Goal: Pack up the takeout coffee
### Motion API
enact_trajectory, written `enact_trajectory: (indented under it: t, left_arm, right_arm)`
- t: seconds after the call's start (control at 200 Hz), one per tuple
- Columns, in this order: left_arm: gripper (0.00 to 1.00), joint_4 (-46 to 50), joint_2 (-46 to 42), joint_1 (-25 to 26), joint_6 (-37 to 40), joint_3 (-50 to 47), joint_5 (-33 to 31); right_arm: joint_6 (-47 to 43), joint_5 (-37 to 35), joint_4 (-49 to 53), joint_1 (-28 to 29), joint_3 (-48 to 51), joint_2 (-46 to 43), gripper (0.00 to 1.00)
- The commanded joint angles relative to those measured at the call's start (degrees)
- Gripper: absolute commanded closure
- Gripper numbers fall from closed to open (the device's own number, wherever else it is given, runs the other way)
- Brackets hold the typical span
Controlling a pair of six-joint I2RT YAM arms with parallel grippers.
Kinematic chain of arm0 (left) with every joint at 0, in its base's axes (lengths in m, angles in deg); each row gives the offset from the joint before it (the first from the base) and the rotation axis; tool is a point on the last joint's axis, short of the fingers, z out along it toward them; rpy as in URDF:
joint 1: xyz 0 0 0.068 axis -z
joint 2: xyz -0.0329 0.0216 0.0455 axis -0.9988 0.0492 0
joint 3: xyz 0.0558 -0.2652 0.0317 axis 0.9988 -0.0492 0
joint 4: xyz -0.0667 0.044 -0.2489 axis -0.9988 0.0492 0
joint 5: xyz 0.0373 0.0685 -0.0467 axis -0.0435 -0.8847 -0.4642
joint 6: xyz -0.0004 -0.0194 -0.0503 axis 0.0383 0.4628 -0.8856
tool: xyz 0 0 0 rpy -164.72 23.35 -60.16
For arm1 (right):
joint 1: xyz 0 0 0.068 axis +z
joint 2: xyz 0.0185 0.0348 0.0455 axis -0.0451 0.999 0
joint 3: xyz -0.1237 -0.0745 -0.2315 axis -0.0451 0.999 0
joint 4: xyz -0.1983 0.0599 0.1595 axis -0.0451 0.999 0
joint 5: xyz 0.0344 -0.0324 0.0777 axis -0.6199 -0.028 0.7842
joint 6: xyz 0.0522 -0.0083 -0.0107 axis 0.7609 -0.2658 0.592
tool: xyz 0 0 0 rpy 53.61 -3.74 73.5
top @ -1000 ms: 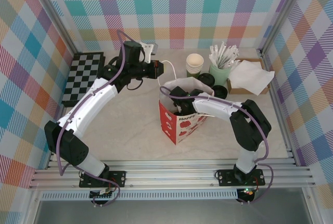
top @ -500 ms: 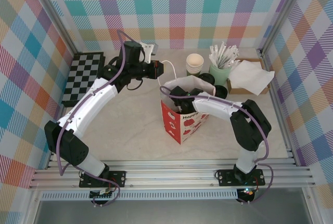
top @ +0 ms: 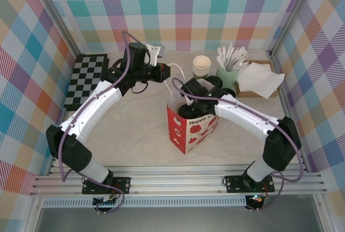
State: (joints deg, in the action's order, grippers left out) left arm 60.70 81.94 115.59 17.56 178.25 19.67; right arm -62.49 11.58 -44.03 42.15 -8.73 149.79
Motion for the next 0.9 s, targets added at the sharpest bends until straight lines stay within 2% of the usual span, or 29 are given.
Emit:
enact_trajectory:
  t: [0.0, 0.17, 0.21, 0.225, 0.245, 0.26, 0.27, 0.47, 0.55, 0.67, 0.895]
  left_arm:
    - [1.0, 0.71, -1.47, -0.54, 1.07, 1.35, 0.6]
    - [1.0, 0.71, -1.66, -0.54, 1.22, 1.35, 0.18]
    - [1.0, 0.55, -1.58, -0.54, 1.16, 1.35, 0.12]
    - [1.0, 0.54, -1.56, -0.54, 1.11, 1.35, 0.16]
    - [1.0, 0.47, -1.56, -0.54, 1.03, 1.35, 0.26]
    - [1.0, 0.38, -1.49, -0.54, 0.96, 1.39, 0.33]
    - [1.0, 0.28, -1.48, -0.54, 0.91, 1.36, 0.42]
    - [1.0, -0.77, -0.77, -0.59, -0.33, 1.14, 1.43]
    - [1.0, -1.2, -0.68, -0.54, -0.73, 1.34, 1.37]
    - [1.0, -1.77, -0.68, -0.61, -1.21, 1.61, 2.31]
    - [1.0, -1.14, -0.64, -0.56, -0.87, 1.17, 1.2]
  right_arm:
    - [0.11, -0.97, -2.42, 0.45, -1.81, -3.99, 0.41]
    - [1.82, -3.97, -4.26, 0.45, -1.71, -8.18, 0.29]
    - [2.57, -4.76, -5.03, 0.45, -2.04, -9.22, 0.2]
    - [3.07, -5.27, -5.37, 0.47, -2.27, -9.68, 0.14]
    - [3.2, -5.37, -5.53, 0.46, -2.35, -9.82, 0.13]
    - [3.92, -5.96, -6.29, 0.45, -2.74, -10.54, 0.01]
    - [4.03, -6.16, -6.65, 0.45, -2.88, -10.74, 0.0]
    - [9.02, -10.47, -15.85, 0.45, -4.09, -13.87, 0.0]
    - [7.76, -10.72, -19.2, 0.36, -3.78, -13.96, 0.0]
    - [5.25, -11.96, -18.69, 0.23, -4.18, -12.22, 0.0]
    - [5.35, -10.39, -24.22, 0.09, -2.28, -11.34, 0.0]
